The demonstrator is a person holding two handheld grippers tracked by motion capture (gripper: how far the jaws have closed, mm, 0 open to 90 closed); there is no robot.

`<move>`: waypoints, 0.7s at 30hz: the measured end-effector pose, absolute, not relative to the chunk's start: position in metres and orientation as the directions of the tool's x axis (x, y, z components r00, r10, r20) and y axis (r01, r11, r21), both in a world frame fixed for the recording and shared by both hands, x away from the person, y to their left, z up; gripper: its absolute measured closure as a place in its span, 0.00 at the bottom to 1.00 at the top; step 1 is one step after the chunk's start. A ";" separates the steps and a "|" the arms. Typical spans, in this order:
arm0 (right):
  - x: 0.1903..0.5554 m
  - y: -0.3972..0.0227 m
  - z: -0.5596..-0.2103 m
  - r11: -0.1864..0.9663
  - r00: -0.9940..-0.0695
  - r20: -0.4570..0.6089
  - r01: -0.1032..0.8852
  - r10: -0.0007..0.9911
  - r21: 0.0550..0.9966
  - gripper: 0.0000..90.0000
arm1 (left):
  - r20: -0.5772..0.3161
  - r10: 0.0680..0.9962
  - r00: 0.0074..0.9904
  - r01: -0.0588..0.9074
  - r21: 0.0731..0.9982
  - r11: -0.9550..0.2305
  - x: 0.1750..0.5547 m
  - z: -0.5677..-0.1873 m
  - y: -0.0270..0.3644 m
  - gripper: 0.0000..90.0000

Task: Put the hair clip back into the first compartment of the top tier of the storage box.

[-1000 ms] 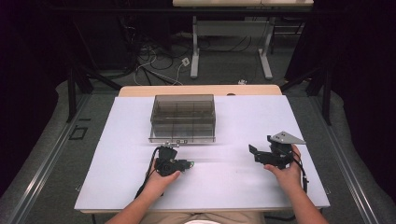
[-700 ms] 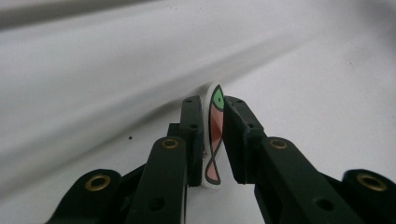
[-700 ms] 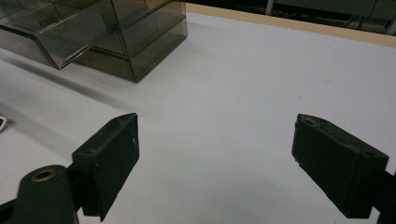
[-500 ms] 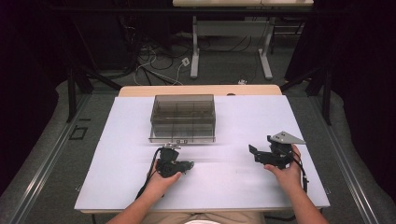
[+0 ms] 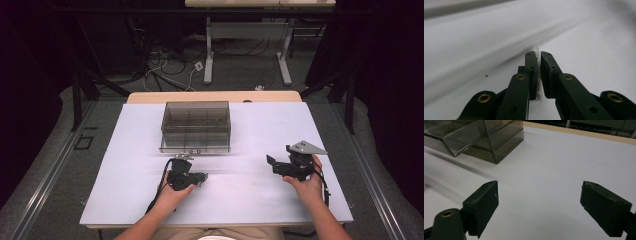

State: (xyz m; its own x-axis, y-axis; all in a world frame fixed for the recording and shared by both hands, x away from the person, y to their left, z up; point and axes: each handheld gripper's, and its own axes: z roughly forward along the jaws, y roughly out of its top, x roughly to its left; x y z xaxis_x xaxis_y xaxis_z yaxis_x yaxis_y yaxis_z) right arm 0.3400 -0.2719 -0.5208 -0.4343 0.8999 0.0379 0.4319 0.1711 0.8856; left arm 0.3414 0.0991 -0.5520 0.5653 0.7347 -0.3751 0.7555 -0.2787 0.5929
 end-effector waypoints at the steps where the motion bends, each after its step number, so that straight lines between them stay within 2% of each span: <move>1: 0.340 -0.272 -0.521 0.170 -0.434 0.039 0.432 0.900 0.885 0.16 | -0.374 0.735 0.566 0.755 0.593 -0.279 0.341 -0.552 0.099 0.94; 9: 0.340 -0.272 -0.521 0.169 -0.434 0.038 0.430 0.900 0.887 0.16 | -0.358 0.730 0.582 0.744 0.597 -0.300 0.341 -0.551 0.100 0.94; 21: 0.340 -0.272 -0.521 0.171 -0.435 0.038 0.430 0.900 0.886 0.16 | -0.357 0.738 0.573 0.735 0.622 -0.270 0.340 -0.547 0.103 0.94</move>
